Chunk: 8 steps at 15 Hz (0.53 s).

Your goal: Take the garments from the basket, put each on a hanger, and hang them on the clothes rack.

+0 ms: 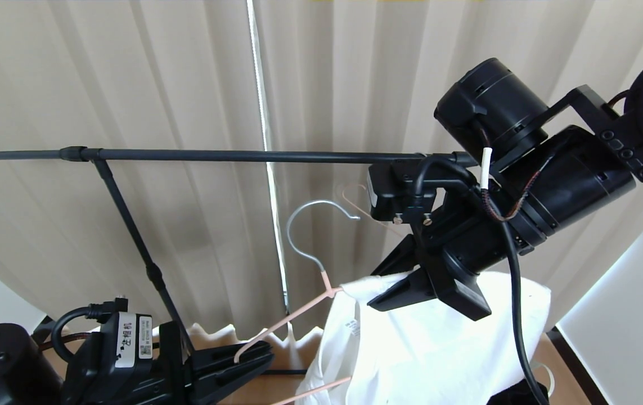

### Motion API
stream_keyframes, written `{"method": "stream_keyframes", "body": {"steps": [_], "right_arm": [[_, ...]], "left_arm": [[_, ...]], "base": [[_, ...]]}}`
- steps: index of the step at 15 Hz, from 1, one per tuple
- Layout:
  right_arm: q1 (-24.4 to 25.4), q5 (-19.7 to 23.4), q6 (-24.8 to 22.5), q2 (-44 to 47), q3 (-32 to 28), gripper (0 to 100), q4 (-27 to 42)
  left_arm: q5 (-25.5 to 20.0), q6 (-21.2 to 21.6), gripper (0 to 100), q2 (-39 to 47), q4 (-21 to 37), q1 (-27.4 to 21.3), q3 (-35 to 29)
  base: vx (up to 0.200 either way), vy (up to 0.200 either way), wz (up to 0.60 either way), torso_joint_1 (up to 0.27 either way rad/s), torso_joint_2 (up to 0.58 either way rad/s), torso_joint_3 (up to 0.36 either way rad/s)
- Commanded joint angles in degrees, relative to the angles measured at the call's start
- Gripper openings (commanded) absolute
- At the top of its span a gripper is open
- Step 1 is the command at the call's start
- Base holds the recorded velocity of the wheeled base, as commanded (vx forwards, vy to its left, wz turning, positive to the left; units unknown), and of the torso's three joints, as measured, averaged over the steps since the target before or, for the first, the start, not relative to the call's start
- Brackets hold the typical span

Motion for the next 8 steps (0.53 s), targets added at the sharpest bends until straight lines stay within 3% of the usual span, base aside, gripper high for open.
{"method": "stream_keyframes", "body": {"steps": [1,8], "right_arm": [[0.26,0.15,-0.03,-0.70,0.14,0,0.08],[0.61,0.32,0.06,-1.49,1.29,0,0.00]], "left_arm": [[0.03,-0.03,0,-0.02,-0.01,-0.02,0.00],[0.03,-0.03,0,-0.02,-0.01,-0.02,0.00]], "base": [[0.000,0.000,0.00,0.000,0.00,0.000],[0.000,0.000,0.00,0.000,0.00,0.000]]}}
